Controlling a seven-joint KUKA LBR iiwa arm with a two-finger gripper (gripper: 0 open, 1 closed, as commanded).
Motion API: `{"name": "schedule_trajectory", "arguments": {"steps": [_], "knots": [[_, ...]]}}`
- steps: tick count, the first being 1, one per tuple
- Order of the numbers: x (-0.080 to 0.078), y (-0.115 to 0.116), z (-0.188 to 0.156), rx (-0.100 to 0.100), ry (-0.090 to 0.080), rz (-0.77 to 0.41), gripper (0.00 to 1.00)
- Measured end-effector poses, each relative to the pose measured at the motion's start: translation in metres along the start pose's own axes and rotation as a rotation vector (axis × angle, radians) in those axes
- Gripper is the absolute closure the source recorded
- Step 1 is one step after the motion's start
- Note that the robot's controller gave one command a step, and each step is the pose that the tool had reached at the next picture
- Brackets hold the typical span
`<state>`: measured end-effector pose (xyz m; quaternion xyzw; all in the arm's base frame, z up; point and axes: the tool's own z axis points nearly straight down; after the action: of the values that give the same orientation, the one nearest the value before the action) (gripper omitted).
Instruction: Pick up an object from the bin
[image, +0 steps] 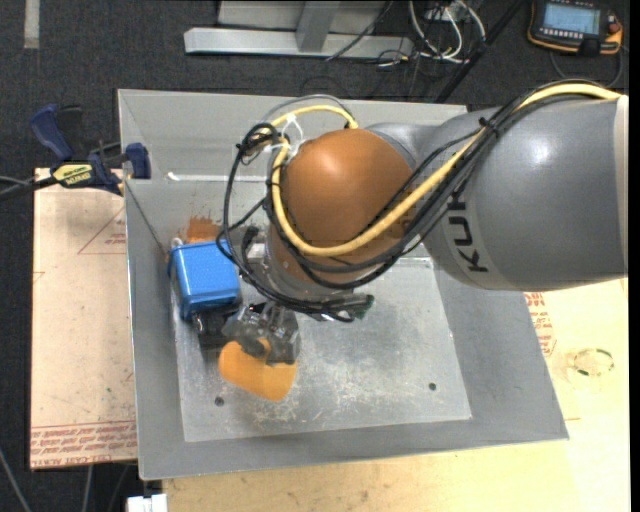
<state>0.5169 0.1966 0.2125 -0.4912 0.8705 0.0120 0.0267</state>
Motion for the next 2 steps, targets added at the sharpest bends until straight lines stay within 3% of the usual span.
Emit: {"name": "schedule_trajectory", "arguments": {"steps": [1,2], "knots": [[-0.032,0.002,-0.020,0.010,-0.015,0.095,1.00],[-0.043,0.011,0.001,0.001,-0.005,0.044,1.00]]}}
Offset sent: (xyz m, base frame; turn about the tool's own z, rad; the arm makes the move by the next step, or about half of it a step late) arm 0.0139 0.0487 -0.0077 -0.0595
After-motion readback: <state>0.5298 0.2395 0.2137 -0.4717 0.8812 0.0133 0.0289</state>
